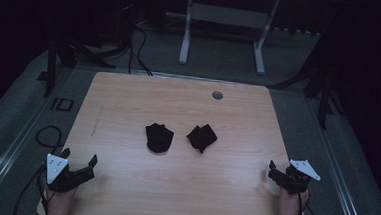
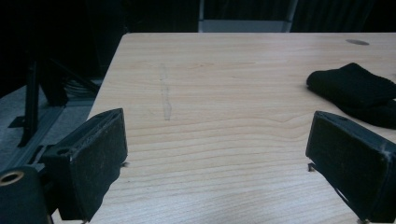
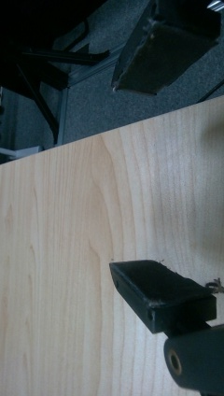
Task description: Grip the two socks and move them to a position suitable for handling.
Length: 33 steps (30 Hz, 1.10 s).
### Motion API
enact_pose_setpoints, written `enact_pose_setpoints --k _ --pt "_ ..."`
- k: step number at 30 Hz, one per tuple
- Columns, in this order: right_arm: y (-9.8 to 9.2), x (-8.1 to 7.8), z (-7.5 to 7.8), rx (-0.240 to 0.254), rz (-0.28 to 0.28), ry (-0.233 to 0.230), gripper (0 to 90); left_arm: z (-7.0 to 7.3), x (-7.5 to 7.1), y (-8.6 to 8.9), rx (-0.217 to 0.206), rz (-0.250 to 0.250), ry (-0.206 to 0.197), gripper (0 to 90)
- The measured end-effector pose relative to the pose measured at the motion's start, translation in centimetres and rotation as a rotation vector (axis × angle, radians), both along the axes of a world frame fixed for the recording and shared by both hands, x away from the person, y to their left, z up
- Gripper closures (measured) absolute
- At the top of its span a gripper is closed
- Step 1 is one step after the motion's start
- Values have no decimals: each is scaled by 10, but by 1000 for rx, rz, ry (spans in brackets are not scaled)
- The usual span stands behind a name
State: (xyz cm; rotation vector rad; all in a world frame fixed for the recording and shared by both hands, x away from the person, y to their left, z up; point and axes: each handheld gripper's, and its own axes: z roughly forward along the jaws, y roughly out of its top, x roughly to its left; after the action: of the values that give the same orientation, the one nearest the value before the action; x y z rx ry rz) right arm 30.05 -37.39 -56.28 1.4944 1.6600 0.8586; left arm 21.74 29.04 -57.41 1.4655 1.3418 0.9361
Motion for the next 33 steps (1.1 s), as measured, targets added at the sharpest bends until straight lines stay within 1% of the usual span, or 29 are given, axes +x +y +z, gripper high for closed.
enact_pose_setpoints --k 1,2,3,4,5,6,7,8,9,10,11,12,13,15,18,19,20,21,22,23,24,25,26,27,28,29,30,32,33 --pt "0 0 0 0 0 0 104 0 0 0 0 1 2 59" --pt "2 2 0 -2 27 17 133 0 0 1 -4 -7 6 59" --pt "3 3 0 -5 43 26 131 0 0 1 -4 -7 6 59" --pt "3 3 0 -5 43 26 131 0 0 1 3 -9 11 59" --pt "7 4 -1 -32 66 29 130 0 0 1 12 -7 15 59" --pt "9 4 -1 -37 87 27 130 0 0 1 18 -5 22 59" --pt "9 4 -1 -37 87 27 130 0 0 1 22 -8 26 59" --pt "12 4 -1 -47 109 31 131 1 0 0 30 -17 36 59" --pt "12 4 -1 -47 109 31 131 1 0 0 30 -17 36 59" --pt "17 5 -1 -69 130 52 131 1 1 -2 41 -23 48 59" --pt "23 5 1 -62 188 76 131 1 1 -4 50 -25 53 58" --pt "30 6 4 -79 238 90 131 1 1 -5 55 -27 56 58" --pt "34 7 6 -86 274 96 130 1 1 -7 55 -29 53 58" --pt "45 8 11 -91 320 100 129 3 1 -9 39 -36 46 58" --pt "61 11 20 -82 409 95 129 6 -1 -15 41 -48 32 58" --pt "61 11 20 -82 409 95 129 6 -2 -17 46 -54 28 58" --pt "74 14 25 -57 483 106 129 7 -2 -19 42 -67 25 58" --pt "74 14 25 -57 483 106 129 7 -2 -20 37 -74 28 58" --pt "86 18 28 -19 538 118 129 7 -2 -22 20 -86 39 58" --pt "86 18 28 -19 538 118 129 7 -2 -23 10 -92 44 58" --pt "98 22 29 19 589 130 130 7 -2 -24 -3 -105 47 58" --pt "103 23 30 23 602 134 130 7 -2 -26 -9 -134 48 58" --pt "110 25 31 27 615 138 130 7 -2 -26 -9 -134 48 58" --pt "110 25 31 27 615 138 130 7 -2 -28 -2 -142 49 58" --pt "116 28 33 35 620 136 129 7 -2 -30 10 -151 47 58" --pt "125 31 35 52 637 141 123 7 -2 -31 14 -159 44 58" --pt "136 37 38 110 687 140 114 8 -2 -33 13 -166 40 58" --pt "141 39 39 112 697 140 115 8 -3 -35 9 -176 37 58" --pt "150 42 40 97 706 145 147 8 -3 -36 9 -181 37 58"
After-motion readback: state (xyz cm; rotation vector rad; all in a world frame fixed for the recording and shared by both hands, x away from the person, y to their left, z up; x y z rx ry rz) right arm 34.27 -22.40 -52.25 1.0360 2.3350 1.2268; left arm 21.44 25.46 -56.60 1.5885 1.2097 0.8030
